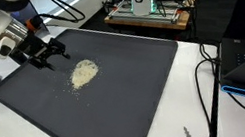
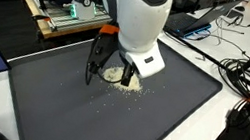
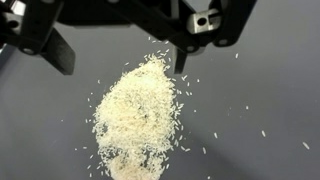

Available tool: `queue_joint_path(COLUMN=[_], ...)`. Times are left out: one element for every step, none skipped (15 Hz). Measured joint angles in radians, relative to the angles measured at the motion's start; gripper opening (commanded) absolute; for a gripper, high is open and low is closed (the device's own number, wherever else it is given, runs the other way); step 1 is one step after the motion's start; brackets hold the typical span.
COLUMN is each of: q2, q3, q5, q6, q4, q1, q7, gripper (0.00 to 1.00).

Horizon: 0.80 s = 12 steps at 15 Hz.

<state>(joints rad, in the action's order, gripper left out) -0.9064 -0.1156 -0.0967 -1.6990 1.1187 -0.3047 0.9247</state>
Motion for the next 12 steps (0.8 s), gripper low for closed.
queue_joint_path(q2=[-0.012,-0.023,-0.033,-0.04,-0.047,-0.051,-0.054,-0.054,-0.054,-0.054,-0.054,-0.054], q3=[0.004,0.008,0.012,0.014,0.016,0.017,0.02,0.024,0.026,0.029,0.032,0.038], q5=[0.021,0.039,0.056,0.073,0.089,0.104,0.12,0.137,0.153,0.169,0.183,0.195], q6=[0.01,0.017,0.024,0.027,0.03,0.031,0.032,0.032,0.032,0.032,0.032,0.032], q4=[-0.022,-0.042,-0.06,-0.075,-0.089,-0.101,-0.109,-0.114,-0.117,-0.12,-0.122,-0.124], q1=[0.016,0.031,0.046,0.062,0.078,0.094,0.112,0.13,0.147,0.163,0.179,0.195], q7=[0.023,0.044,0.068,0.089,0.109,0.124,0.137,0.149,0.158,0.167,0.168,0.167], gripper=[1.0,1.0,1.0,1.0,1.0,1.0,1.0,1.0,1.0,1.0,1.0,1.0])
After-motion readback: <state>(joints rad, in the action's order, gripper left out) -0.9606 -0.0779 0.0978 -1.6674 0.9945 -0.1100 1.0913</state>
